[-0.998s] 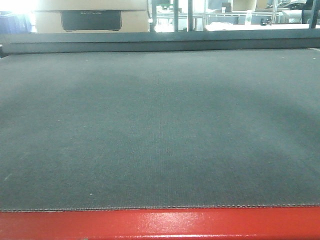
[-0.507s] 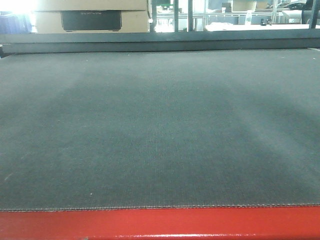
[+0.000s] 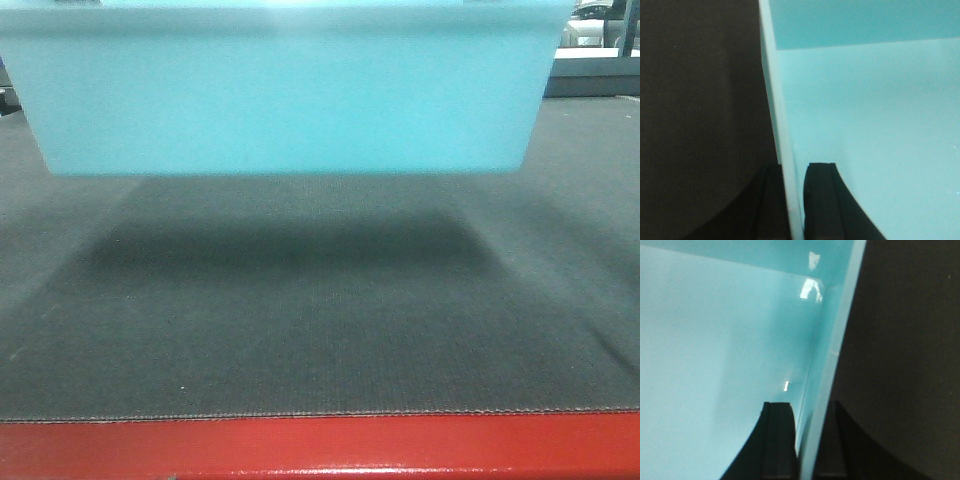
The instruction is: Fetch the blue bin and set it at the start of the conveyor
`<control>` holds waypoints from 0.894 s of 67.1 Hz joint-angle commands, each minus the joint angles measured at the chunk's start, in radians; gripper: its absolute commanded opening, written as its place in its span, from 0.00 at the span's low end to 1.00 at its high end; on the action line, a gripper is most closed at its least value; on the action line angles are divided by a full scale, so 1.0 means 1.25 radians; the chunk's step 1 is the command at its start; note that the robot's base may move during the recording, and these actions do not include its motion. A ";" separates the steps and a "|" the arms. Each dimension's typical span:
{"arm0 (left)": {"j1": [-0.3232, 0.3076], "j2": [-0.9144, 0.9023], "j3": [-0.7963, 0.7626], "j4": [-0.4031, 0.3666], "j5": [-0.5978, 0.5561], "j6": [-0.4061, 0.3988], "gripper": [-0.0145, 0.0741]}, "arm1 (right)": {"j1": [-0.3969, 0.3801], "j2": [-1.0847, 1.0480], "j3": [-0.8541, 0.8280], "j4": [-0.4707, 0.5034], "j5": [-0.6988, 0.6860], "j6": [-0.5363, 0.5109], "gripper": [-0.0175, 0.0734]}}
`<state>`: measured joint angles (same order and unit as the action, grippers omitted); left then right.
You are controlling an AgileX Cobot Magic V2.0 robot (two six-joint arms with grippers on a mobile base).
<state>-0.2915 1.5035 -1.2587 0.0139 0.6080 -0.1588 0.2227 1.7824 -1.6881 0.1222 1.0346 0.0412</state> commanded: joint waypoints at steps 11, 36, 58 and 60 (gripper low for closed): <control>-0.003 0.047 -0.003 -0.026 -0.056 0.008 0.12 | -0.001 0.056 -0.006 -0.008 -0.033 -0.019 0.32; -0.003 0.027 -0.015 -0.041 -0.015 0.008 0.76 | -0.012 -0.008 -0.007 -0.012 -0.033 -0.019 0.74; 0.041 -0.116 -0.044 -0.042 0.009 0.008 0.39 | -0.133 -0.170 0.003 -0.012 -0.013 -0.019 0.16; 0.051 -0.130 -0.044 -0.038 0.016 0.008 0.33 | -0.143 -0.178 0.011 -0.012 -0.013 -0.019 0.10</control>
<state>-0.2582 1.3973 -1.3072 -0.0365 0.6143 -0.1512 0.0814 1.6091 -1.6902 0.1175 1.0129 0.0235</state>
